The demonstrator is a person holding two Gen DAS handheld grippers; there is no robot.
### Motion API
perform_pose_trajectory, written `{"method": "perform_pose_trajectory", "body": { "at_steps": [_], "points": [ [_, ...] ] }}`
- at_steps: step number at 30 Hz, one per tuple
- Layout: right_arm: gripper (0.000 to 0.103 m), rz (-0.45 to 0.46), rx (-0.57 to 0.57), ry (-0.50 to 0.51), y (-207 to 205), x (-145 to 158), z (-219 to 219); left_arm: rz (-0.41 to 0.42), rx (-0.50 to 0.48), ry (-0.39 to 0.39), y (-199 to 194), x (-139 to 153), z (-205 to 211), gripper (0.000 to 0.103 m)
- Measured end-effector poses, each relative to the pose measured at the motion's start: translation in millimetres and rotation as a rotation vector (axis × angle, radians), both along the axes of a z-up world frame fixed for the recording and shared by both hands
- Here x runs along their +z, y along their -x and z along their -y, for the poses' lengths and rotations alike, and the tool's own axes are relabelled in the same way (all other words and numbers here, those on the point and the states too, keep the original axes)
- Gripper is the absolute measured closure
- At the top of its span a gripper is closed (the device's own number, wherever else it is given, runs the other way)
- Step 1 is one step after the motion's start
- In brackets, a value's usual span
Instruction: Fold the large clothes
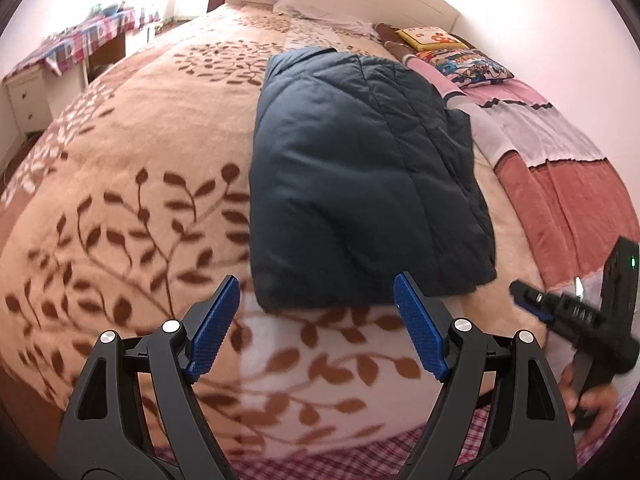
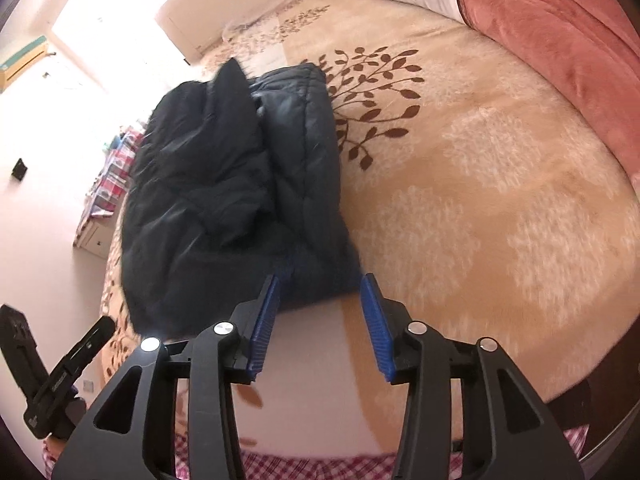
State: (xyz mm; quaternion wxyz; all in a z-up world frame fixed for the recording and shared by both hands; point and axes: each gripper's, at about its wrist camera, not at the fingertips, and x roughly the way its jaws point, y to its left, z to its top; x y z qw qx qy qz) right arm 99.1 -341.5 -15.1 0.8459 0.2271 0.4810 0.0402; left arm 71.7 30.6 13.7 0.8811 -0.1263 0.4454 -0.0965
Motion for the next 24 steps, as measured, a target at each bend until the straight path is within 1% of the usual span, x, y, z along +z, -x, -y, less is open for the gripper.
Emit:
{"method": "perform_pose_trajectory", "body": {
  "at_steps": [2, 3, 6, 8, 10, 13, 18, 24],
  "points": [
    [0.056, 0.012, 0.015, 0.012, 16.9, 1.0, -8.6, -0.011, 0.014, 0.017, 12.6, -4.3, 3.0, 0.024],
    [0.051, 0.018, 0.032, 0.026, 28.1, 0.0, -15.2, -0.012, 0.023, 0.019, 18.6, -6.8, 4.3, 0.024],
    [0.05, 0.037, 0.067, 0.099, 60.6, -8.5, -33.1, -0.01, 0.08, -0.004, 43.0, -16.1, 9.7, 0.024],
    [0.05, 0.037, 0.096, 0.13, 71.0, -14.4, -41.9, -0.019, 0.092, -0.022, 57.5, -23.4, 11.7, 0.024],
    [0.05, 0.035, 0.13, 0.163, 80.0, -18.6, -53.0, -0.012, 0.074, -0.047, 70.2, -27.8, 14.7, 0.024],
    [0.05, 0.03, 0.154, 0.184, 89.0, -21.7, -62.8, 0.01, 0.042, -0.078, 81.7, -27.6, 15.0, 0.024],
    [0.05, -0.027, 0.159, 0.186, 90.9, -30.6, -73.9, 0.053, 0.012, -0.079, 97.4, -19.4, 12.7, 0.024],
    [0.05, -0.067, 0.153, 0.235, 100.5, -30.2, -90.1, 0.149, -0.025, -0.061, 113.4, -4.6, 7.5, 0.024]
  ]
}}
